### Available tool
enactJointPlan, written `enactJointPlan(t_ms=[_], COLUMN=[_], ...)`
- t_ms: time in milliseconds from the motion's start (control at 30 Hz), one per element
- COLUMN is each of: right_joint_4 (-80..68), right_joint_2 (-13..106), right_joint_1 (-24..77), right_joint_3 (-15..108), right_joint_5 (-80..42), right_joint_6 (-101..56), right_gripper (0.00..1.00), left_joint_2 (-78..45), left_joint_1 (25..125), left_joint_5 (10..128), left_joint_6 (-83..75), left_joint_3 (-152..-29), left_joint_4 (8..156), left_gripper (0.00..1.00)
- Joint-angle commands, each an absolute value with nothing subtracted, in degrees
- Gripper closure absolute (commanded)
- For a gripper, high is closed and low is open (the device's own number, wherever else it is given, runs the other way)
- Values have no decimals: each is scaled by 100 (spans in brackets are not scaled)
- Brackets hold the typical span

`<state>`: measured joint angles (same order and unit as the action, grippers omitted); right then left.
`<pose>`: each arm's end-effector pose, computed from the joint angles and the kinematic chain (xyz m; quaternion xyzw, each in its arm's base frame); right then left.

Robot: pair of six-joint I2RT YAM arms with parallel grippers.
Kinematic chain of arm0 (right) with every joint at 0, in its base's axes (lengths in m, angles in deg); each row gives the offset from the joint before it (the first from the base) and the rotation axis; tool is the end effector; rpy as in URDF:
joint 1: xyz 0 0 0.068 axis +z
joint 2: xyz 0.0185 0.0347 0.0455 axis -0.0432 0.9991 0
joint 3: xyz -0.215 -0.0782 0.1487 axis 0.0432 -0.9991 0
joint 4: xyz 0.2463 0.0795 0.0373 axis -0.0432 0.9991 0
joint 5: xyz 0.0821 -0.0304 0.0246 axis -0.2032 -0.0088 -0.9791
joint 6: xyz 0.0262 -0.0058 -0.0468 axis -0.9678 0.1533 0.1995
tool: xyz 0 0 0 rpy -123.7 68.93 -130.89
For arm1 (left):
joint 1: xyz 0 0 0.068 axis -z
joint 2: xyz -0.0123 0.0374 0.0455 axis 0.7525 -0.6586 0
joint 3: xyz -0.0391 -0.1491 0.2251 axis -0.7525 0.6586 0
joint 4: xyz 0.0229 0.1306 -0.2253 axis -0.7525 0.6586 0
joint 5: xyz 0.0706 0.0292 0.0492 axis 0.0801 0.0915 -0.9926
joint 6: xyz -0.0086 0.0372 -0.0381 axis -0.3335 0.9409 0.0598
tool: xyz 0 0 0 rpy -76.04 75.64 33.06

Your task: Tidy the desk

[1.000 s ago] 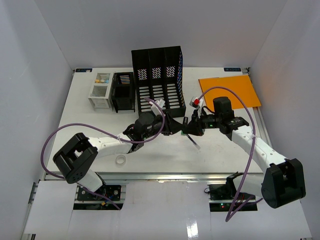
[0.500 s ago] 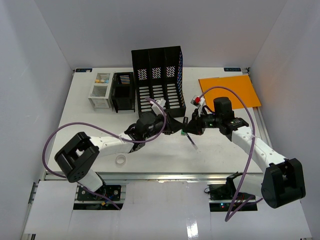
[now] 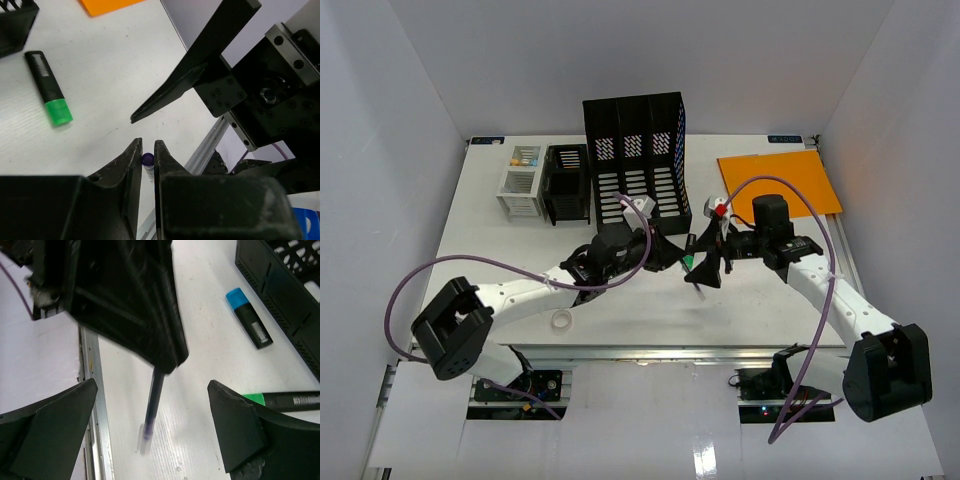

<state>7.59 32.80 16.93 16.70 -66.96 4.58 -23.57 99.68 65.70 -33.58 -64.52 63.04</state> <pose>0.2202 0.1086 0.2688 -0.4668 0.6673 0.4131 0.4076 0.2010 -0.2522 0.2506 0.0925 0.7882 -0.4629 0.3949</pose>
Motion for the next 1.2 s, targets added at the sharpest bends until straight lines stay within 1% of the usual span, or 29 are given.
enactJointPlan(t_ms=[0,133,233,367,467,600,667,733,833,1000,1167], right_joint_4=[1381,1383,1339,1362,1374,1383,1378,1360,1339,1298,1196], right_joint_2=[2922,2629,2454,2308,2285,2255,2198,2123,2056,2039,2051], right_joint_1=[1196,322,-496,-829,-899,-979,-1054,-1123,-1280,-1353,-1373], right_joint_3=[2018,1872,1645,1418,1361,1299,1266,1235,1221,1204,1176], right_joint_5=[-7843,-8906,-9222,-9274,-9228,-9226,-9274,-9361,-9469,-9567,-9594], right_joint_6=[1521,1790,1942,2086,2138,2155,2161,2148,2117,2070,1986], right_gripper=[2,2,2,2,2,2,2,2,2,2,2], left_joint_2=[-1575,-1006,-577,-369,-491,-1103,-1426,-1889,-2452,-3207,-3630], left_joint_1=[9826,9460,8813,7691,6823,5450,4991,4659,4553,4438,4407], left_joint_5=[5655,4952,4577,4196,4191,4446,4887,5071,5093,5064,5225], left_joint_6=[-2431,-1841,-1328,-728,-433,-131,-230,-300,-274,-242,-285], left_joint_3=[-6923,-7151,-7469,-8216,-8670,-9060,-9213,-9376,-9778,-10370,-10701], left_joint_4=[7880,9077,10097,10812,10854,10331,9982,9799,9497,9513,9570], left_gripper=[100,100,100,100,100,100,100,100,100,100,100])
